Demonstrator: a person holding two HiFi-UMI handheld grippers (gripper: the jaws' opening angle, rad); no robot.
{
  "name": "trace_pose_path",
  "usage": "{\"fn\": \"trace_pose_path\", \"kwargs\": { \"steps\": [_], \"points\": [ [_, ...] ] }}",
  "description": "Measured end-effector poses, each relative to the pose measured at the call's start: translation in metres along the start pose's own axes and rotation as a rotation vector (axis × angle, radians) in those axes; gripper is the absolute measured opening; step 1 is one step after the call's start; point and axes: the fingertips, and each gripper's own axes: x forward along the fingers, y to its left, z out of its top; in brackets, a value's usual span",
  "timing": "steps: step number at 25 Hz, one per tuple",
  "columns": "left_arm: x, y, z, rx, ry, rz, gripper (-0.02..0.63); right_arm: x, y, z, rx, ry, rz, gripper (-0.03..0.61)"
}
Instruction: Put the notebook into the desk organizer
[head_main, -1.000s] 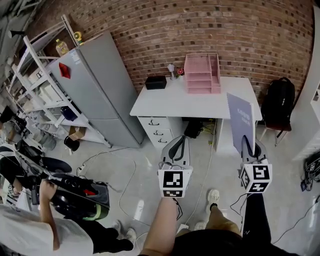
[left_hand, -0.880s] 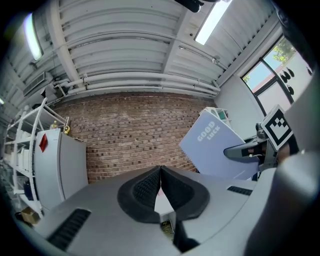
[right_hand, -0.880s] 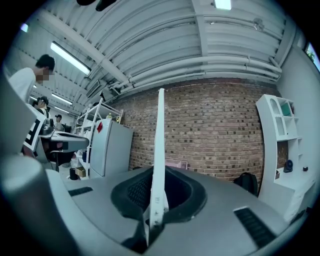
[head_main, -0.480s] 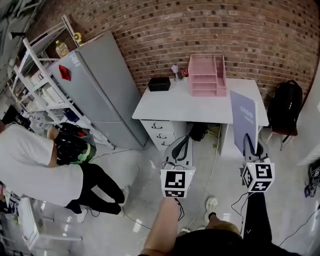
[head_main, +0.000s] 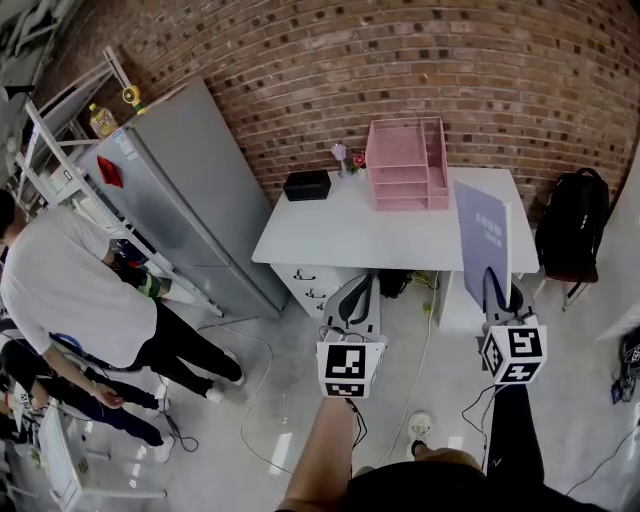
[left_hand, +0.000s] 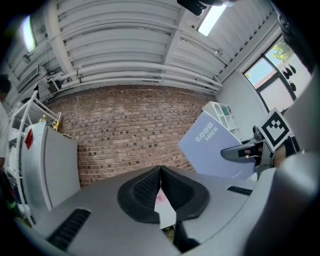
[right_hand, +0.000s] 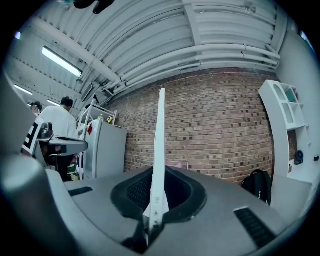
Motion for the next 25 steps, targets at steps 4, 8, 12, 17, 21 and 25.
{"fn": "trace_pose_path", "kwargs": {
  "steps": [4,8,12,17,21,25],
  "points": [
    [0.041,0.004,-0.005,-0.005,0.003,-0.009,0.015,0.035,-0.021,-0.004,0.012,-0.002,-0.005,0.048],
    [0.077,0.006,-0.009,-0.004,-0.001,-0.017,0.015,0.068,-0.038,-0.010,0.027,-0.008,0.000,0.048],
    [0.104,0.007,-0.016,-0.005,0.000,-0.021,0.015,0.094,-0.049,-0.016,0.032,-0.009,0.007,0.048],
    [0.123,0.010,-0.019,0.002,-0.003,-0.018,0.015,0.116,-0.055,-0.021,0.043,-0.006,0.026,0.048],
    [0.128,0.016,-0.024,0.002,0.005,-0.010,0.015,0.125,-0.051,-0.025,0.045,0.001,0.043,0.048],
    [0.135,0.025,-0.019,0.000,0.000,-0.005,0.015,0.136,-0.047,-0.016,0.041,-0.002,0.058,0.048]
  ]
}}
